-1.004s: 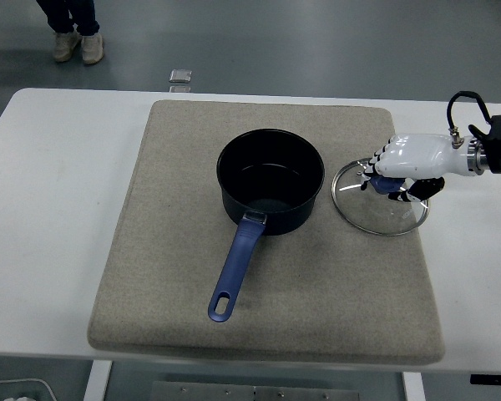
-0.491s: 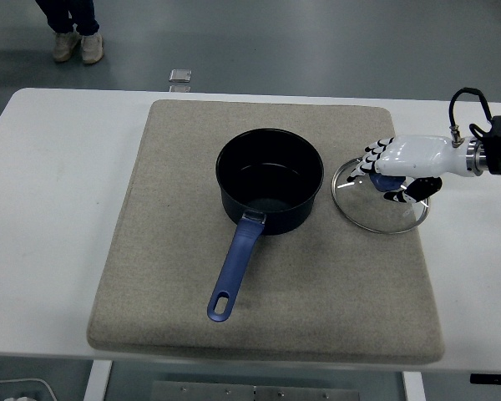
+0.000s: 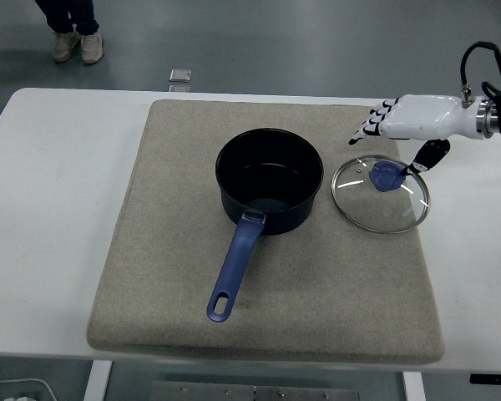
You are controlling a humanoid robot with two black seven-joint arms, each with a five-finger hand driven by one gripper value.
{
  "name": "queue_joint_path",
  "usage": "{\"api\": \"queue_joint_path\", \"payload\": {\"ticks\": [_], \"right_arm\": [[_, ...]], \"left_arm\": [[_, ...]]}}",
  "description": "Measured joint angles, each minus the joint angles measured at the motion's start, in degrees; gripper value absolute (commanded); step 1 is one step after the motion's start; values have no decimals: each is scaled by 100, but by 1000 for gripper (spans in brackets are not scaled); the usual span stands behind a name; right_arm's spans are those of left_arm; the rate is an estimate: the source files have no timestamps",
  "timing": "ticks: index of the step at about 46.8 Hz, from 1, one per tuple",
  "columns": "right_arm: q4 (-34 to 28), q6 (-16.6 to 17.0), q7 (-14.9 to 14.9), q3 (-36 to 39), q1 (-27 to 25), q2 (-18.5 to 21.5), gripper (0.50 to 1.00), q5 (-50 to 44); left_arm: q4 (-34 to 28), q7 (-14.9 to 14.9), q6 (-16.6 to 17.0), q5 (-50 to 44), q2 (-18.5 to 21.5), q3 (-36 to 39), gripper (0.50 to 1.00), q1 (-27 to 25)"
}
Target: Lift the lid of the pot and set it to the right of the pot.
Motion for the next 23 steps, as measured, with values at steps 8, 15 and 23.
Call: {"api": "queue_joint_path", "payload": {"ticks": [8,15,23], "right_arm": [[-2,-163,-1,1163,20,58,909,118],[-11,-468,-1,2325,-200,218,909,1149],[-375,-600,-1,2913,-207,441,909,3641]], "left_arm": [[0,2,0,0,0,0,1000,-1],[0,3,1,0,0,0,1000,0],[0,3,0,0,0,0,1000,0]]}}
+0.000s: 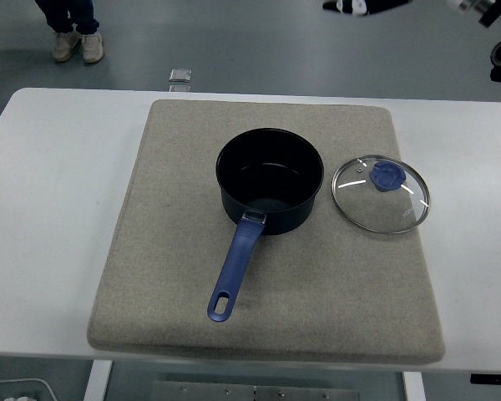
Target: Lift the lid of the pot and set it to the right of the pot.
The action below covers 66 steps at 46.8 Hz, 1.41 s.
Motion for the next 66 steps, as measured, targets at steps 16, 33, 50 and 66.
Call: {"api": "queue_joint_path", "payload": {"ticks": [16,33,50,66], "right_arm": [[-687,3,-884,-14,-142,19,909,5036],[-741,-520,-1833,50,-730,247,909,6745],[-739,-820,-1898,10,-1324,498,909,6710],[-715,-798,-1918,25,-1465,531,909,6299]], "left_arm": [[0,-6,0,0,0,0,1000,0],[0,-2,0,0,0,0,1000,-1],[0,-2,0,0,0,0,1000,0],[0,-3,0,0,0,0,1000,1]]}}
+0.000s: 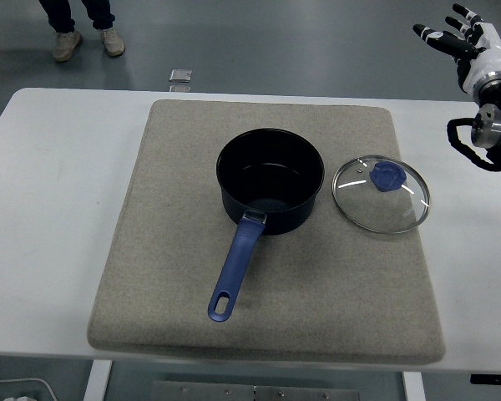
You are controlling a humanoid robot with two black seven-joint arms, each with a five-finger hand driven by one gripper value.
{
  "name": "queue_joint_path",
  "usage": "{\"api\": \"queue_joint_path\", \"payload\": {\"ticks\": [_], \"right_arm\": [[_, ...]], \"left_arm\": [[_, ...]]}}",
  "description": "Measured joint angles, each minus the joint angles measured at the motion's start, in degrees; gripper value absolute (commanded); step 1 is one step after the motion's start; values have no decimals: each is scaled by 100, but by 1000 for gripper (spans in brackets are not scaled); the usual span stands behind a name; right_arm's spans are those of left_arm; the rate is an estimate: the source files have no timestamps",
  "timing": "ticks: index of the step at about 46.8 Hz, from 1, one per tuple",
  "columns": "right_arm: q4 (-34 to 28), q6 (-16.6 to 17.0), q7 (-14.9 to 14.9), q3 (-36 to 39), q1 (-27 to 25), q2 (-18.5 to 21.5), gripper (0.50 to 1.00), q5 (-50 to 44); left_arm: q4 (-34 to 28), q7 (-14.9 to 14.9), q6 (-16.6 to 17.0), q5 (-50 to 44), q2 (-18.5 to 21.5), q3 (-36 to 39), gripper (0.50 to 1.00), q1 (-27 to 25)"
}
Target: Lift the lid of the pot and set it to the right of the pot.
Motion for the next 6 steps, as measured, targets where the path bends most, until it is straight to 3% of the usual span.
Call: {"api": "queue_joint_path", "payload": {"ticks": [6], "right_arm": [[1,-22,-32,42,-6,0,911,27]], "left_arm": [[0,3,0,0,0,0,1000,0]]}}
